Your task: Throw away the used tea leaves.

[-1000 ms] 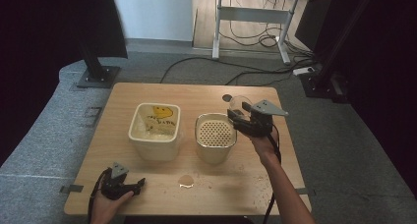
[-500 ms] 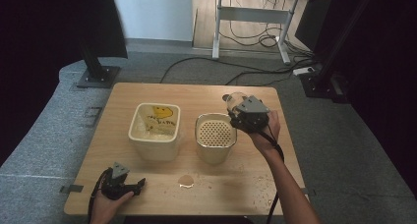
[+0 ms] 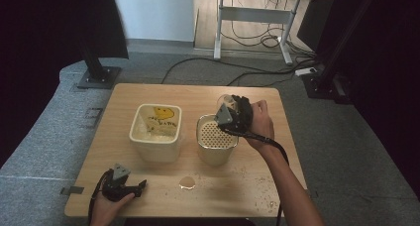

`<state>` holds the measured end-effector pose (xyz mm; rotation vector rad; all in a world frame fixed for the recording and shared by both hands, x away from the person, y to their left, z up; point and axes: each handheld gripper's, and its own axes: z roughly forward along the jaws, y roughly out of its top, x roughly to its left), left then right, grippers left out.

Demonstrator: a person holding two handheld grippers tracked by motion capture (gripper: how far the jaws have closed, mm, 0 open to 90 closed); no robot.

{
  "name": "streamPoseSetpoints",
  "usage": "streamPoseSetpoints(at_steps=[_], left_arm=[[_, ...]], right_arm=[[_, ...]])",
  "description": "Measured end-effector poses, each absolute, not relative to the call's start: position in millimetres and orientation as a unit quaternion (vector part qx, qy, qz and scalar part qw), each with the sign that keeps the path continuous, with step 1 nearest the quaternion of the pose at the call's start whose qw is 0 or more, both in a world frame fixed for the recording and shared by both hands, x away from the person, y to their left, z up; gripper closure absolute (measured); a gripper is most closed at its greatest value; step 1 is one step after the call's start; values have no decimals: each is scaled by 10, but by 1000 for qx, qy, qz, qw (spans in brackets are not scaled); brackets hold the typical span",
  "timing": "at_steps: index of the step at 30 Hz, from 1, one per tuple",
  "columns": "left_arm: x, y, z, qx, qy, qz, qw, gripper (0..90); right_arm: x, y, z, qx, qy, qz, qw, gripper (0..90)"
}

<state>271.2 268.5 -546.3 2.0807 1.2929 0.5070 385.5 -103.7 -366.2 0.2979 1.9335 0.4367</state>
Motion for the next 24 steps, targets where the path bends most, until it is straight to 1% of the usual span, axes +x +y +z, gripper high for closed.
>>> streamPoseSetpoints(at_steps=[1, 2, 4, 6, 9, 11, 15, 20, 24], left_arm=[[2713, 2685, -5463, 790, 490, 192, 315, 130], [2714, 2686, -5463, 790, 490, 192, 315, 130], [2715, 2685, -5463, 790, 490, 192, 315, 129], [2716, 2686, -5463, 790, 490, 192, 315, 128], [2716, 2686, -5463, 791, 489, 191, 314, 128], [2717, 2686, -5463, 791, 489, 191, 314, 127], [2717, 2686, -5463, 791, 489, 191, 314, 127], [2721, 2686, -5463, 791, 488, 191, 314, 124], [2721, 2686, -5462, 792, 488, 191, 314, 123]], right_arm=[[3855, -1037, -3662, 125, 813, 184, 538, 366], [3864, -974, -3721, 89, 813, 138, 559, 367], [3867, -955, -3738, 75, 812, 121, 566, 368], [3865, -878, -3806, 27, 807, 66, 587, 370], [3855, -837, -3857, 3, 801, 28, 599, 371], [3874, -788, -3956, -54, 776, -48, 627, 373], [3886, -766, -4025, -82, 763, -85, 635, 375], [3870, -700, -4100, -161, 725, -154, 652, 381], [3833, -651, -4201, -220, 701, -208, 646, 381]])
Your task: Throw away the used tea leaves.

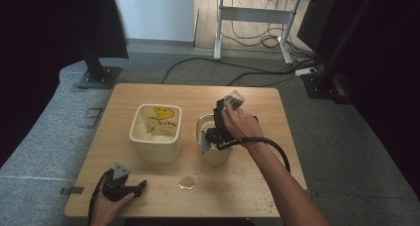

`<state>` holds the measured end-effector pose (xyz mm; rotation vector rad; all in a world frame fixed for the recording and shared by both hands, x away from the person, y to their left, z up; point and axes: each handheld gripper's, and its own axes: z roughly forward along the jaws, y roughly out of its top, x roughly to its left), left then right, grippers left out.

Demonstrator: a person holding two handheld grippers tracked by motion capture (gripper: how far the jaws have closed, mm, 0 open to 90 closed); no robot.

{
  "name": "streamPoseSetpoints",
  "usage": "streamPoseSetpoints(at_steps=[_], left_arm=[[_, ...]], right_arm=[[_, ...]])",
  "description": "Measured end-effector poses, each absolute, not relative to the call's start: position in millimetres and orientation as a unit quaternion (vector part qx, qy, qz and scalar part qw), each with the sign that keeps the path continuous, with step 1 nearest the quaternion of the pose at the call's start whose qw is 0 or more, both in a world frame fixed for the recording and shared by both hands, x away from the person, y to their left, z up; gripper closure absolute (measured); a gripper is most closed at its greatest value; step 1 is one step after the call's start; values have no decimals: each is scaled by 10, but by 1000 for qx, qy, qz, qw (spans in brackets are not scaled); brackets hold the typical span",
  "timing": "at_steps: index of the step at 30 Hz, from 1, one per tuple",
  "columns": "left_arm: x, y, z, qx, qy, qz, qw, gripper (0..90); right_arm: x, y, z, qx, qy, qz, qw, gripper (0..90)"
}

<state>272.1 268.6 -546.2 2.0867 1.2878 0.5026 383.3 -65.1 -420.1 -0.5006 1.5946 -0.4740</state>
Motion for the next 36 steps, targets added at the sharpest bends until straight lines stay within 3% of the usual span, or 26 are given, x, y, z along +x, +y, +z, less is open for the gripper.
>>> streamPoseSetpoints(at_steps=[10, 18, 25, 31, 36], left_arm=[[2740, 2692, -5462, 795, 484, 188, 314, 112], [2745, 2687, -5463, 794, 486, 189, 313, 107], [2745, 2685, -5463, 794, 487, 189, 312, 107], [2745, 2685, -5464, 793, 487, 190, 313, 107], [2745, 2684, -5464, 793, 487, 190, 313, 107]], right_arm=[[3840, -601, -4230, -319, 619, -309, 648, 387], [3821, -595, -4320, -323, 612, -323, 646, 386], [3818, -600, -4312, -303, 622, -303, 655, 386], [3768, -675, -4158, -240, 660, -179, 689, 383], [3744, -746, -4110, -235, 658, -149, 700, 381]])
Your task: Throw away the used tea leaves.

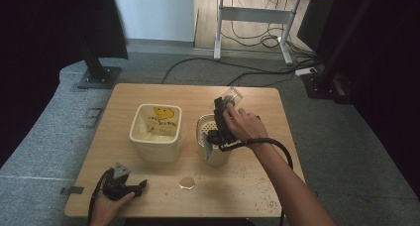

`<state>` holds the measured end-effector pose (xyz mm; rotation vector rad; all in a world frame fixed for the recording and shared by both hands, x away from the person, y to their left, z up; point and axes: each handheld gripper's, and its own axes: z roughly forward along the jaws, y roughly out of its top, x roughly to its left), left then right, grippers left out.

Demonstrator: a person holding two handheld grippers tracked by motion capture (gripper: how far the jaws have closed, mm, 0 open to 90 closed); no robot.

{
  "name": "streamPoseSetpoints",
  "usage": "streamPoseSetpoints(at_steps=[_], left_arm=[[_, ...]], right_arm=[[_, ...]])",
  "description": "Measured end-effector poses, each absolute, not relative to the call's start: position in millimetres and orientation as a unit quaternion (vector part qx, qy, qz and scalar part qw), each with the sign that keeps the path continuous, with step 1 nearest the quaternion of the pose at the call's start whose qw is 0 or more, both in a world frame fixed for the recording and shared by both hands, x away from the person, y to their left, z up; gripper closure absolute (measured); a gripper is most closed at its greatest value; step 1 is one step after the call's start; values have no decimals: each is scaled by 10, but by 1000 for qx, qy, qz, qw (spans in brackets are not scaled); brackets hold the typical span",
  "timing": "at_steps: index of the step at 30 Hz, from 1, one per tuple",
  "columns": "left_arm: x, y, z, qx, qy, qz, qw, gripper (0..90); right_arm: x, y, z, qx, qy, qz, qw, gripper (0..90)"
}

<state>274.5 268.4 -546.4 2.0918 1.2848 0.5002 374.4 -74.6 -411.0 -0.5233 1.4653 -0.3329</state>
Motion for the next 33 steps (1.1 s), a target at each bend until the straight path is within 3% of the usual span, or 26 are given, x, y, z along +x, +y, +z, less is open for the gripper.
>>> streamPoseSetpoints(at_steps=[7, 12, 14, 17, 20, 24, 27, 29, 33], left_arm=[[2745, 2685, -5464, 793, 487, 190, 313, 107], [2761, 2674, -5463, 793, 489, 189, 311, 97], [2767, 2673, -5464, 793, 488, 189, 311, 94], [2767, 2674, -5464, 794, 488, 189, 311, 94], [2768, 2672, -5464, 793, 488, 189, 311, 94], [2771, 2670, -5463, 794, 488, 189, 311, 92], [2785, 2667, -5462, 795, 486, 186, 310, 89], [2787, 2664, -5464, 795, 486, 187, 310, 86], [2779, 2664, -5465, 795, 486, 187, 312, 86]], right_arm=[[3777, -799, -4115, -230, 664, -156, 694, 380], [3890, -660, -4102, -243, 636, -226, 697, 380], [3856, -559, -4184, -303, 625, -249, 674, 391], [3950, -616, -4068, -267, 620, -263, 689, 394], [3910, -640, -4215, -317, 614, -291, 661, 397], [3896, -605, -4158, -281, 622, -263, 682, 402], [3780, -558, -4298, -348, 602, -281, 661, 413], [3829, -560, -4175, -304, 608, -270, 682, 412], [3809, -546, -4289, -332, 612, -281, 661, 414]])
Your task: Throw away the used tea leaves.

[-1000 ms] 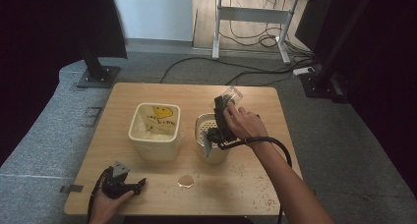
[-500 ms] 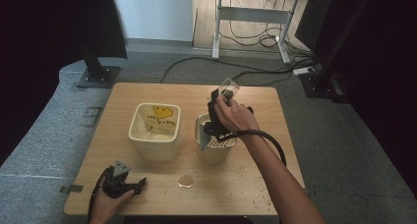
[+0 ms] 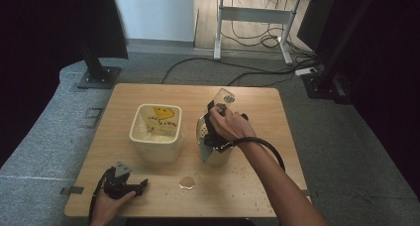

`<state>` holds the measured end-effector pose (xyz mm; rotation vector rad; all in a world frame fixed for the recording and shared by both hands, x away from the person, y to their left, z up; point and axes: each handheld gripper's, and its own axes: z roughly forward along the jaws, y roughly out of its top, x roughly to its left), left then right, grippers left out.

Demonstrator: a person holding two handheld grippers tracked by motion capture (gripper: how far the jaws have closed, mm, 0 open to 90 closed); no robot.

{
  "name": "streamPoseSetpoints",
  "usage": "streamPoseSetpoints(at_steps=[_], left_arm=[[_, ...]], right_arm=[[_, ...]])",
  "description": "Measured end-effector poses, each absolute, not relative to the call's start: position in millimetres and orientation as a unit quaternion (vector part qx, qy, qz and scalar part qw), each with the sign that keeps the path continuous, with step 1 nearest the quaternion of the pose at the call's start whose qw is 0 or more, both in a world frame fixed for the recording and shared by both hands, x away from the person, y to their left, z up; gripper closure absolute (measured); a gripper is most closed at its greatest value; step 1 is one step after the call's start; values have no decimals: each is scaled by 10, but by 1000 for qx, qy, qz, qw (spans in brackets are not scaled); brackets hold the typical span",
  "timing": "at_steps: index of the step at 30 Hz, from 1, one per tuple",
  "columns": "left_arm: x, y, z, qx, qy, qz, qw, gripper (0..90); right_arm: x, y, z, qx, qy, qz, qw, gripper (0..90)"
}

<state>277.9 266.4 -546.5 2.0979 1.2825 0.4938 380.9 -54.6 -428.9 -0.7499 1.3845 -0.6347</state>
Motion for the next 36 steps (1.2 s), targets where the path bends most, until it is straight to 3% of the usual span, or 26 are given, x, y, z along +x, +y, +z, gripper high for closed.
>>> streamPoseSetpoints(at_steps=[5, 12, 19, 26, 31, 32, 34, 35, 36], left_arm=[[2779, 2661, -5465, 795, 486, 187, 311, 83], [2778, 2661, -5465, 795, 486, 187, 311, 82], [2775, 2663, -5466, 796, 484, 187, 311, 81], [2775, 2662, -5466, 796, 484, 187, 311, 81], [2774, 2662, -5466, 796, 484, 187, 311, 81], [2774, 2662, -5466, 796, 484, 187, 311, 81], [2773, 2662, -5466, 796, 484, 187, 311, 81], [2773, 2661, -5466, 796, 484, 187, 311, 81], [2773, 2661, -5466, 796, 484, 187, 311, 81]], right_arm=[[3734, -490, -4350, -347, 604, -263, 667, 419], [3819, -558, -4239, -285, 622, -253, 684, 420], [3828, -592, -4260, -261, 655, -222, 674, 420], [3857, -640, -4114, -101, 754, -58, 647, 410], [3845, -658, -3921, 5, 803, 86, 589, 395], [3858, -706, -3823, 80, 822, 173, 537, 393], [3864, -727, -3790, 107, 823, 203, 519, 393], [3888, -791, -3701, 188, 824, 289, 449, 392], [3888, -791, -3701, 188, 824, 289, 449, 392]])
